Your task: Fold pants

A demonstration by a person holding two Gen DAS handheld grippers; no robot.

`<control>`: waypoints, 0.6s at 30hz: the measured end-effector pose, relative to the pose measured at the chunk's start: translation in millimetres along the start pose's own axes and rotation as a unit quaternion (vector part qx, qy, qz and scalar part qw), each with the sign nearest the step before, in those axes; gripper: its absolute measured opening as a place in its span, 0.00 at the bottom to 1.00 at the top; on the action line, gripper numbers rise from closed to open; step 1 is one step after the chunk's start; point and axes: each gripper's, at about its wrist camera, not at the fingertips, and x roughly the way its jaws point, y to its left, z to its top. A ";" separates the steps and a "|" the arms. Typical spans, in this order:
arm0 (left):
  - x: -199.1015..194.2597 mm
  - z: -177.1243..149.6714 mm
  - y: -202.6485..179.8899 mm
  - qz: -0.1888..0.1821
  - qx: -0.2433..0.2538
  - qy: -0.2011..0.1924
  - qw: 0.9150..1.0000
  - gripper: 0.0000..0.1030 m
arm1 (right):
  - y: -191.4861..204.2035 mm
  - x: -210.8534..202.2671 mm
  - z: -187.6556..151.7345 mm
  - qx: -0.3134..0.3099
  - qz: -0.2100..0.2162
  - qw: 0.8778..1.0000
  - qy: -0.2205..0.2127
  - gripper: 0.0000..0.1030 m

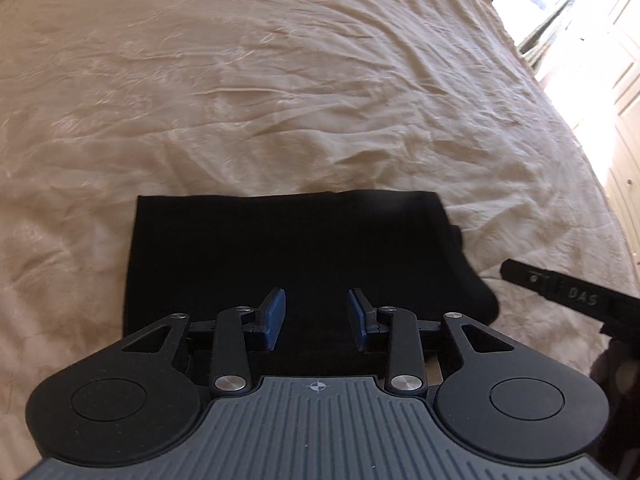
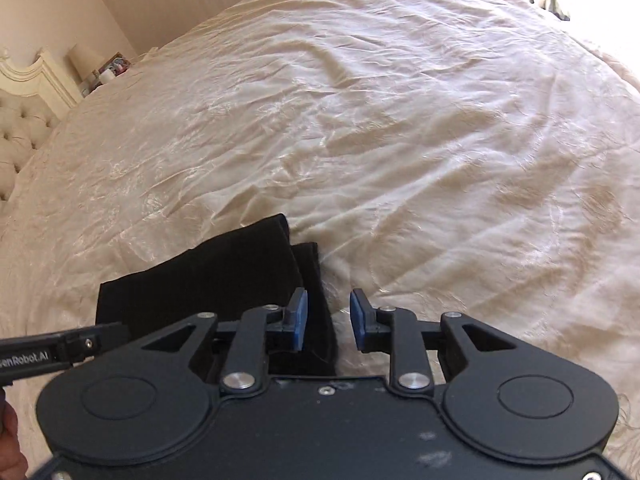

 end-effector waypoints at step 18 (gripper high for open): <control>38.9 -45.7 89.9 0.006 -0.041 0.089 0.995 0.36 | 49.8 75.8 24.7 -0.126 0.001 0.990 0.066 0.22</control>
